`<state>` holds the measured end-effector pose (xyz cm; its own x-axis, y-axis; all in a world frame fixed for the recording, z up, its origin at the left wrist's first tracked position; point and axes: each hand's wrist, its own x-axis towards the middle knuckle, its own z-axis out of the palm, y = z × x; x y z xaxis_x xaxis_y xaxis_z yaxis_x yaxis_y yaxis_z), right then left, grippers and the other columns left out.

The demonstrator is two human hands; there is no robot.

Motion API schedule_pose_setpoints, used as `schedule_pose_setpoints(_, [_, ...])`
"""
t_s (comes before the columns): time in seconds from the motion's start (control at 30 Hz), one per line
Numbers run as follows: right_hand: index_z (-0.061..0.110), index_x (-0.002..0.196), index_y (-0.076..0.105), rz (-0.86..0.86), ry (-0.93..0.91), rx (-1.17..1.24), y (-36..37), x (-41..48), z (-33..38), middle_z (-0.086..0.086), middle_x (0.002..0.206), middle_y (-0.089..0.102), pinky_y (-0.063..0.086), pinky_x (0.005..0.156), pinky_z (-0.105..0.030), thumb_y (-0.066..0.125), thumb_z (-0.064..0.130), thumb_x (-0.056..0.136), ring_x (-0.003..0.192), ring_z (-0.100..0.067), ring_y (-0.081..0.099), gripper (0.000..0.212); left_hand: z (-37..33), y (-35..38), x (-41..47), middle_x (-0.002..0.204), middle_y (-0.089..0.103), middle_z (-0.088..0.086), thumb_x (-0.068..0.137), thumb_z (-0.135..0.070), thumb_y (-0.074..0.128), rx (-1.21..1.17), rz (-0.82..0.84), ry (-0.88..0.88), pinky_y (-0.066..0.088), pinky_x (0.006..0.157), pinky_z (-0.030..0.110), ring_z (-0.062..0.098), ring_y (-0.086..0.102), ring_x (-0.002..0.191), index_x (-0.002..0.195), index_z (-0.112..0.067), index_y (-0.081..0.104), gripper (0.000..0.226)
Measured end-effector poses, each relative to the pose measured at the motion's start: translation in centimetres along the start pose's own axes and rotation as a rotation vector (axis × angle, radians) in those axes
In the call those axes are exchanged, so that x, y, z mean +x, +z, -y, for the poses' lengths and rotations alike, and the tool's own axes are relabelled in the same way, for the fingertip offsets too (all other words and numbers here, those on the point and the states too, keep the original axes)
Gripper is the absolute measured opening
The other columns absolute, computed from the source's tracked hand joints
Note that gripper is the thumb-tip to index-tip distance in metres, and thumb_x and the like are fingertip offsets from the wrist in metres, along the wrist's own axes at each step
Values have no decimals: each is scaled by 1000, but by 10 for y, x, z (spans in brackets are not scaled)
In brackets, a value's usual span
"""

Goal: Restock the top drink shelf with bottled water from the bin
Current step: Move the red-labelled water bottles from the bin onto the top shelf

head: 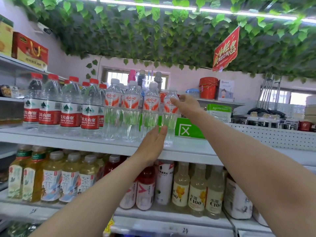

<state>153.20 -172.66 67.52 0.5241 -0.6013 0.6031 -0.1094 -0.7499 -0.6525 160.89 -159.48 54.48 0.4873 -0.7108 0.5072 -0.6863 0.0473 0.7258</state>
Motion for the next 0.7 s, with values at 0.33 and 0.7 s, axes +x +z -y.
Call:
schedule_pose_setpoints(0.33, [24,149,47,14,-94,-179,-11,-78,57,-11,149,52,47,110,-49,77,41,89,131,-29,54,70,-24,-99,-60,162,25,6,96,-71,29,211,-201,25,21,120,45,25,22,149,156,-16,25,82])
schedule_pose_setpoints(0.7, [23,151,44,172,4,-414,31,-217,55,-6,153,48,40,110,-40,78,42,87,139,-27,47,75,8,-124,-177,154,37,10,96,-56,51,457,-215,-59,34,113,46,30,32,141,150,-19,37,68])
